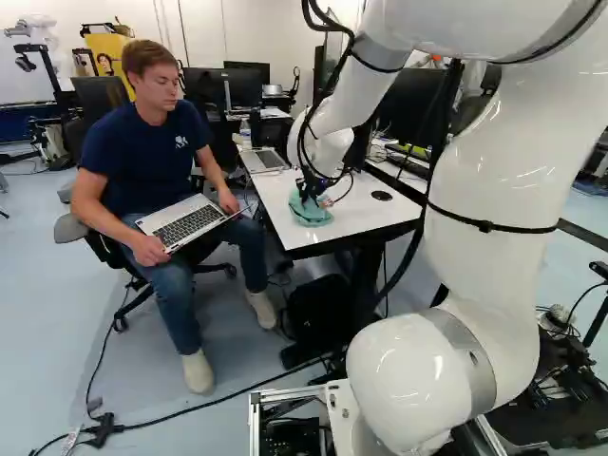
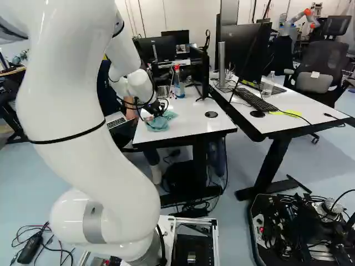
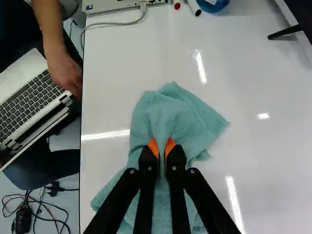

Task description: Clean the table with the green towel

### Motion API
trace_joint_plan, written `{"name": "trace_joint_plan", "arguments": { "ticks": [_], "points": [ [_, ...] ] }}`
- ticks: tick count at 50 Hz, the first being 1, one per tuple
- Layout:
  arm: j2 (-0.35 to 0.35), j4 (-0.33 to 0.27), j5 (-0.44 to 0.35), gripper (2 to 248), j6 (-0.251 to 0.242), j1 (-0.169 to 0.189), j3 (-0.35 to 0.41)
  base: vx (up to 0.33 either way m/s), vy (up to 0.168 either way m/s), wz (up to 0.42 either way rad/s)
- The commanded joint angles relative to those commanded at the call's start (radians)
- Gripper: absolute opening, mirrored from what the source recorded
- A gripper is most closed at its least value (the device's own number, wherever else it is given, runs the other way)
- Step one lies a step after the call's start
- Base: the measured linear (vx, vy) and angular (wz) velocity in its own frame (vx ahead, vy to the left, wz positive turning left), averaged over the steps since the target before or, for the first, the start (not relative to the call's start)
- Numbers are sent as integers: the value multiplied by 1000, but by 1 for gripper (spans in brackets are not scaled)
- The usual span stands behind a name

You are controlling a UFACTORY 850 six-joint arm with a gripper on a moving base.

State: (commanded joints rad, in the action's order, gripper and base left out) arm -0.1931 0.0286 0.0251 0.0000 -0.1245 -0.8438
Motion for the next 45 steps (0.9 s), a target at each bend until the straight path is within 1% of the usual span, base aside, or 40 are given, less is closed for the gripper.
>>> {"name": "trace_joint_plan", "arguments": {
  "ticks": [6,13,32,45],
  "points": [
    [-3,0,0,35,0,-20,-4,0,0,0],
    [12,0,0,35,0,-41,14,0,0,0],
    [84,0,0,35,0,-91,95,0,0,0],
    [143,0,0,35,0,-108,159,0,0,0]
  ]
}}
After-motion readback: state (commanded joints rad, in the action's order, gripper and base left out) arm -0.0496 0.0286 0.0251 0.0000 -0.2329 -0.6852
